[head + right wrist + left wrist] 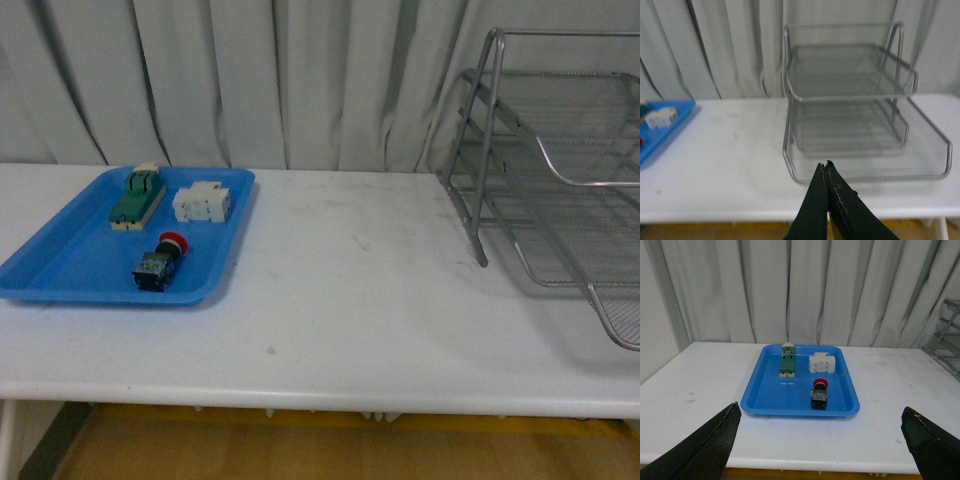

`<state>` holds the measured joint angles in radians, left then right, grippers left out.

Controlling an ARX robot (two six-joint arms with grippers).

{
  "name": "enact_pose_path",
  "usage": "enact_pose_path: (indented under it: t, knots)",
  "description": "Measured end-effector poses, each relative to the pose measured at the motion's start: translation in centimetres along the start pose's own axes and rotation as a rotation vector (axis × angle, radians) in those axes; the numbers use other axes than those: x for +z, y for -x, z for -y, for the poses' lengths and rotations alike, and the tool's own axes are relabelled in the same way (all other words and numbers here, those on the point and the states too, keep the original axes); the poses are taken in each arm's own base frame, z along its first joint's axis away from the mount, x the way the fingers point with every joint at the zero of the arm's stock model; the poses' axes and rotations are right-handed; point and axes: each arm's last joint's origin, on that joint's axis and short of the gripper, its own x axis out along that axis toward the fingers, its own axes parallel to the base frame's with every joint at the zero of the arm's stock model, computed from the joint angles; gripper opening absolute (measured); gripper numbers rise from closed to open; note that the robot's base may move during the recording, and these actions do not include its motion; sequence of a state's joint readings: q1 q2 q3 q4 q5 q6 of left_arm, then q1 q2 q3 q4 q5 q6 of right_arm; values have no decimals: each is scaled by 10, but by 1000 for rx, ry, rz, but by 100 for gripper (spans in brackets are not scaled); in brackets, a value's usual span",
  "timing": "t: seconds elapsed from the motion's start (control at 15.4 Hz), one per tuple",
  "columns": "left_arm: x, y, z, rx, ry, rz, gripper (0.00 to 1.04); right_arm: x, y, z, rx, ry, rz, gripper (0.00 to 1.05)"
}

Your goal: Place button on rack with both arms

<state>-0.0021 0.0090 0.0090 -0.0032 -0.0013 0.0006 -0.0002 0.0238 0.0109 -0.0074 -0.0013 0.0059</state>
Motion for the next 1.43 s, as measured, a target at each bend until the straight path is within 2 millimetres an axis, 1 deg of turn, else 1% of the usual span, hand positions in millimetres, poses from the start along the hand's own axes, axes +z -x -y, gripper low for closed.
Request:
enact_pose_path:
  t: [0.19,0.58,0.65,0.78,0.84,1.1,1.17,1.43]
  knots:
    - [0,0,0,-2,0,-1,98,4,1,0,1,0,44,2]
    - [0,0,0,-1,0,0,98,2,1,0,-1,0,23,2]
    - [0,0,0,-1,0,0,98,2,1,0,-1,1,24,17]
    - [0,0,0,-1,0,0,98,2,1,0,-1,1,24,92]
    - [0,0,0,-1,0,0,98,2,1,0,-1,1,24,98]
    - [0,0,0,-1,0,0,98,2,1,0,-1,1,24,98]
    - [-2,2,0,28,53,-166,98,2,1,0,-1,1,23,98]
    - [3,-2,0,64,129,-344,98,2,1,0,-1,1,23,98]
